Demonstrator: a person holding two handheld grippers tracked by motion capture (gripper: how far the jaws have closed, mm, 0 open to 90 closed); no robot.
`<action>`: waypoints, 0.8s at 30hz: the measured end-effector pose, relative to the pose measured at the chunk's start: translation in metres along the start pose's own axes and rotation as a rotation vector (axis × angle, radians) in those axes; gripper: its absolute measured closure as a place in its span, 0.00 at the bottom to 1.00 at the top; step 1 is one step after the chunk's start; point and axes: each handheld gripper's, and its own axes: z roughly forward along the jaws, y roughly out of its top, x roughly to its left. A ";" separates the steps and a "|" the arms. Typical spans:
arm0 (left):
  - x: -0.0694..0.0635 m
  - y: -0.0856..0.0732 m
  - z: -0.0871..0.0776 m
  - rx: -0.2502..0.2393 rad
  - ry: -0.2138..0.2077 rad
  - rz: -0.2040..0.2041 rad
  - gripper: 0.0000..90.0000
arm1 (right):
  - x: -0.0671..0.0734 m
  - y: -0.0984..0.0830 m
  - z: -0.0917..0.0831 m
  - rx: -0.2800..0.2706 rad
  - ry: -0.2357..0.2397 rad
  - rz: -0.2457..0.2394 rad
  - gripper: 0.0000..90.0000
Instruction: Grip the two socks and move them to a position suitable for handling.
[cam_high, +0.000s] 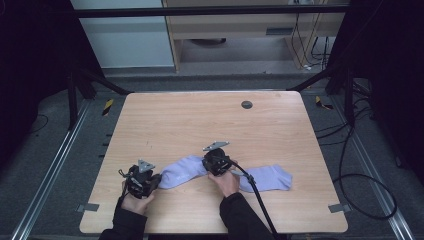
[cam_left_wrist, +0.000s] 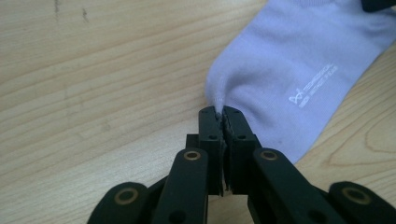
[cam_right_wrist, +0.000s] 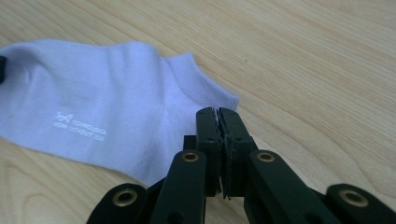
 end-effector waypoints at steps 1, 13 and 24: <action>0.001 0.001 -0.002 -0.009 0.000 -0.006 0.97 | 0.001 0.000 -0.003 -0.009 0.005 0.002 0.98; 0.014 0.003 0.003 0.007 0.071 0.021 0.96 | 0.021 -0.014 -0.024 -0.021 0.061 0.026 0.97; 0.017 0.002 -0.005 -0.033 0.056 0.003 0.68 | 0.016 -0.026 -0.038 -0.058 0.050 0.039 0.83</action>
